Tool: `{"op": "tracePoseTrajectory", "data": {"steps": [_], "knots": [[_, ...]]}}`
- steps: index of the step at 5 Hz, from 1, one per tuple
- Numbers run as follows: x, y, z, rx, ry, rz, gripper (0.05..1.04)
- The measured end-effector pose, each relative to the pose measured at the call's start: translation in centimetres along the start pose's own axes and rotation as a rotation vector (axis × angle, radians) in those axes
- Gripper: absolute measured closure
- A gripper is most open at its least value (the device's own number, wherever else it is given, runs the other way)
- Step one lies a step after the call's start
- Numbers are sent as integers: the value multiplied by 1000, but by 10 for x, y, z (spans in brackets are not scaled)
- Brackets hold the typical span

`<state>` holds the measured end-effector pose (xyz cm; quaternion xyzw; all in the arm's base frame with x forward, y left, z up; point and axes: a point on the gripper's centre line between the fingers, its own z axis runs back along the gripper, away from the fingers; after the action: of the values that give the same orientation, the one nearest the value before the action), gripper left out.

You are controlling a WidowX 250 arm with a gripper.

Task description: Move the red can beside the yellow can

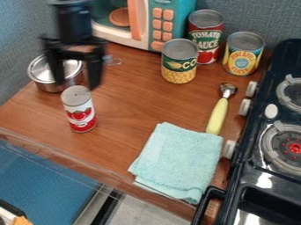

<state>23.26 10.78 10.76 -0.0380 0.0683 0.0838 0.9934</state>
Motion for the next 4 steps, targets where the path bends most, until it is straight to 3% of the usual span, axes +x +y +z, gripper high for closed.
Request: {"op": "tracePoseTrajectory", "data": {"steps": [2,3,4], "knots": [[-81,5,13,-4,-122,-56,84],[-101,11,-6,62,-160,-130,84],[-95,21,-39,167,-137,-181,84]]}}
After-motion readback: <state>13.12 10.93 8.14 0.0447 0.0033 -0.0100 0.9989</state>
